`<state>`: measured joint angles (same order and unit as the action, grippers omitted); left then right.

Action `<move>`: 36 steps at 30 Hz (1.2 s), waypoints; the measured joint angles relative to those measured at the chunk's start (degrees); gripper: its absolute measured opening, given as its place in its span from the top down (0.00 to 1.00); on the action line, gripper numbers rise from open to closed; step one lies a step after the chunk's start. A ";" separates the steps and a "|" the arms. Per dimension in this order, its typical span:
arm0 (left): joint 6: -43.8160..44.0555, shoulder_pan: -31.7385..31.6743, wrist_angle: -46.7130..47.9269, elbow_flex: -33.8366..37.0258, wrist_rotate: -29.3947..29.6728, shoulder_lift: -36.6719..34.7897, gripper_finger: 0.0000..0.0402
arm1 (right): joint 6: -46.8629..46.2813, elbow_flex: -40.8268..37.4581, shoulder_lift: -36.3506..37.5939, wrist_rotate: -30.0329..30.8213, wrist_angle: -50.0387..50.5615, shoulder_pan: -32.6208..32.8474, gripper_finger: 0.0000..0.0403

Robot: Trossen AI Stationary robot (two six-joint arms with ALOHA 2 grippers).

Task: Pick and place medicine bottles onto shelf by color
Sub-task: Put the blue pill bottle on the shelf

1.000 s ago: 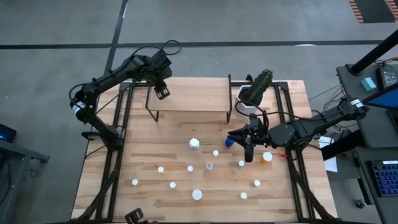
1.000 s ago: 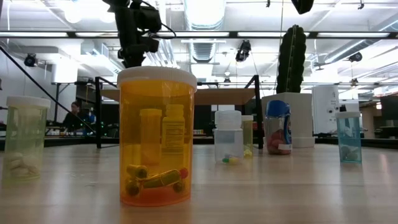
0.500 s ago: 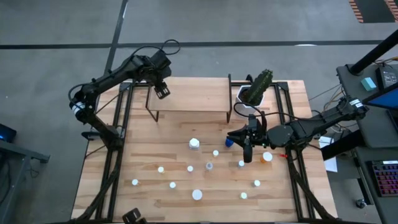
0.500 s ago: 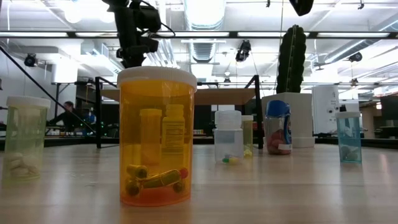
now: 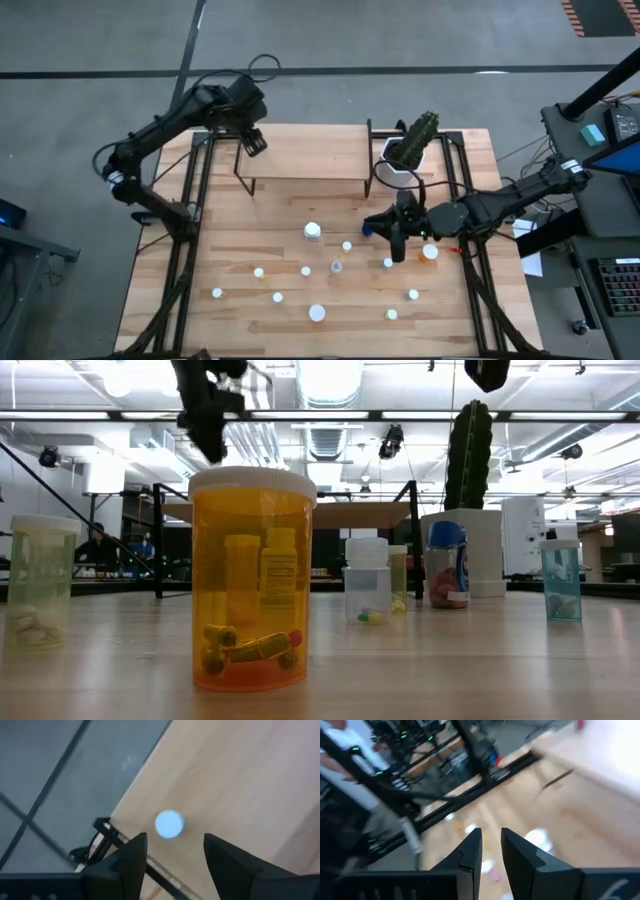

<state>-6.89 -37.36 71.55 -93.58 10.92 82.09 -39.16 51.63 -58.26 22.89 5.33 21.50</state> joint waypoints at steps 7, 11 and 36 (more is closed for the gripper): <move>12.98 6.08 -7.67 0.10 -12.85 -9.44 0.55 | -14.99 3.29 -3.87 -7.69 6.00 0.00 0.84; 19.92 13.35 -16.45 3.36 -16.42 -15.23 0.55 | -32.17 8.46 -6.91 -7.19 26.09 -0.28 0.84; 24.72 33.94 -58.14 14.99 -13.69 -21.16 0.56 | 51.68 23.41 -25.01 -16.47 58.59 -15.67 0.31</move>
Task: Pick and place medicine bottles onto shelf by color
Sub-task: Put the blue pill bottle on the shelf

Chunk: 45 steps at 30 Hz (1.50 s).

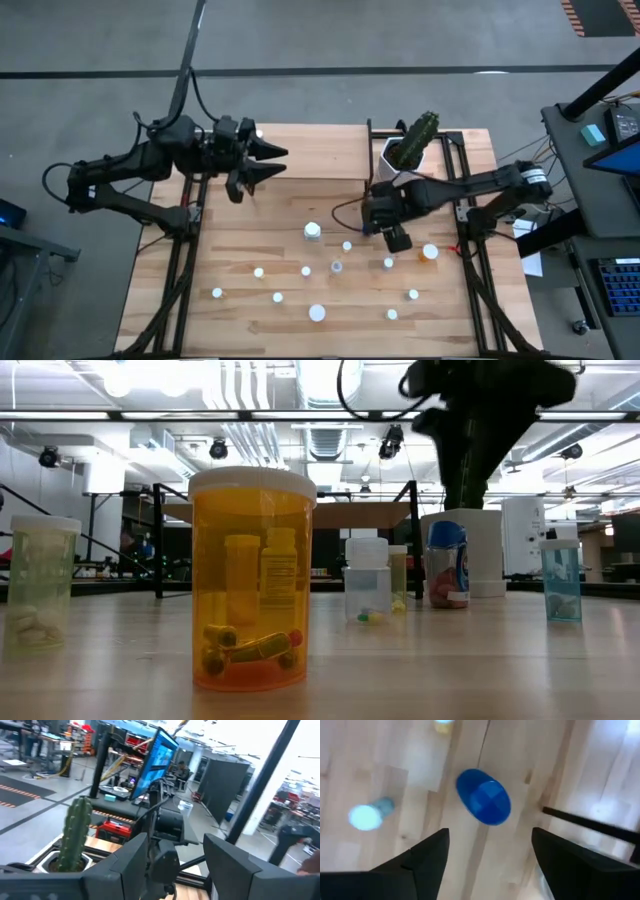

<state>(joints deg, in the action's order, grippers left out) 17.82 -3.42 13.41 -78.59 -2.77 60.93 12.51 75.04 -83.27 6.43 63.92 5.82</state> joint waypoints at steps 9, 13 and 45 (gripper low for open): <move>-0.09 0.00 -0.02 0.13 1.65 0.35 0.56 | 12.29 -0.37 -5.10 -2.08 -4.95 -2.59 0.29; -0.11 -0.02 0.07 0.15 1.67 0.17 0.56 | 14.67 -0.43 -8.62 -3.66 -4.69 -3.29 0.30; -0.15 -0.04 -0.08 0.17 1.75 -0.10 0.56 | -5.57 26.50 -10.67 -7.57 4.05 -3.49 0.64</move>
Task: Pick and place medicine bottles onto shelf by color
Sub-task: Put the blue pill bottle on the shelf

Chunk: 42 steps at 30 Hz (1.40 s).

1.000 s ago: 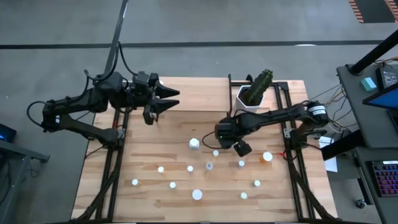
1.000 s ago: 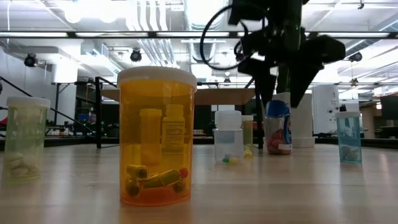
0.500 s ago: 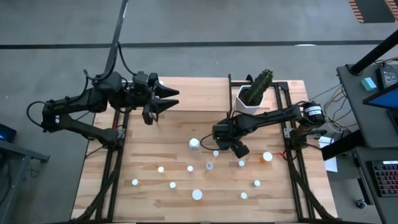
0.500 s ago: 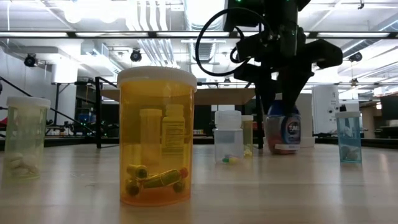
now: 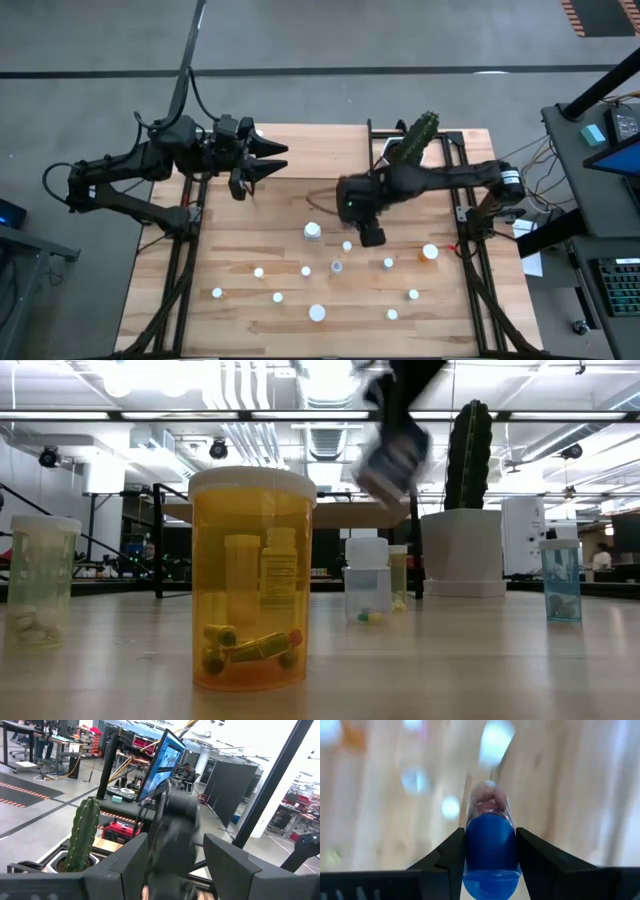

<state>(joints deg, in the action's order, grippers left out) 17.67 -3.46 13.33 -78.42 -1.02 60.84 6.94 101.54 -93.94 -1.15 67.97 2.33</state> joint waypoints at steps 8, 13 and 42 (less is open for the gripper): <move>0.04 0.00 0.00 0.03 0.00 0.03 0.56 | 1.22 16.10 -1.16 17.17 4.40 -3.17 0.76; 0.09 0.00 -0.01 0.05 -0.02 0.04 0.56 | 1.14 19.27 -5.40 16.50 11.62 -9.15 0.95; -11.62 -0.72 3.51 0.12 5.72 13.29 0.50 | -13.76 24.92 2.65 11.65 11.55 -10.91 0.83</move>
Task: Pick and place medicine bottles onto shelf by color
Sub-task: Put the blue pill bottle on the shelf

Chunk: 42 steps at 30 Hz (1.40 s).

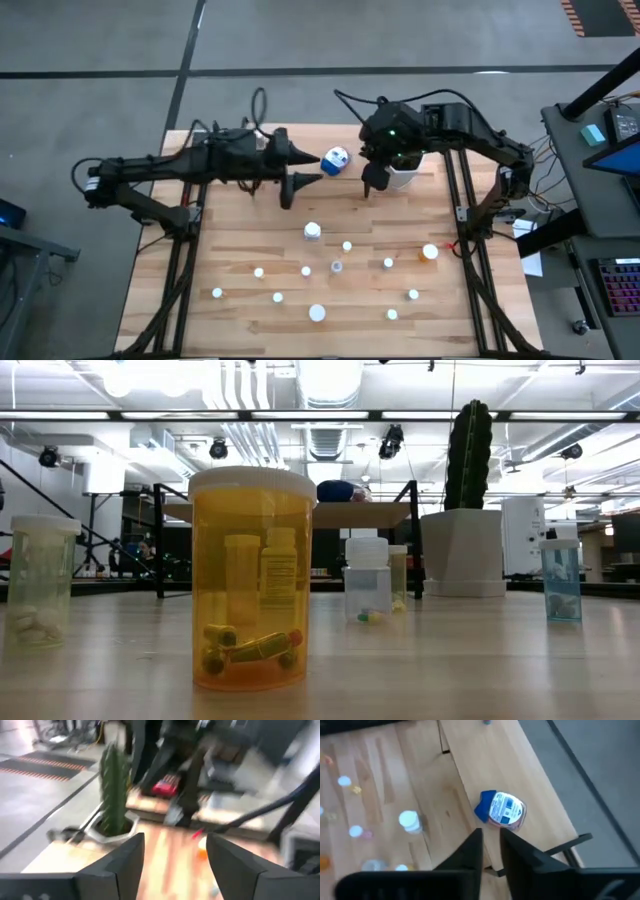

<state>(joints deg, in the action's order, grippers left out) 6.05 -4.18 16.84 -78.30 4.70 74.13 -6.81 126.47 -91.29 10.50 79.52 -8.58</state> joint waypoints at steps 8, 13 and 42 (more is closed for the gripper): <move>-18.60 0.02 10.99 0.33 8.64 5.60 0.38 | -4.39 -5.51 -3.42 4.52 -6.05 -3.90 0.57; -21.88 0.06 12.50 3.44 11.99 7.88 0.37 | -4.10 -14.68 -3.13 4.47 -14.10 -9.91 0.62; -36.85 0.02 -23.44 26.19 22.20 10.14 0.37 | -2.17 -34.94 -4.04 -20.05 -34.94 -19.46 0.98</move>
<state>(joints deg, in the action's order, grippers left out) -30.80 -4.16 -6.60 -52.11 26.90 84.27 -8.98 91.53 -95.33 -9.55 44.58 -28.04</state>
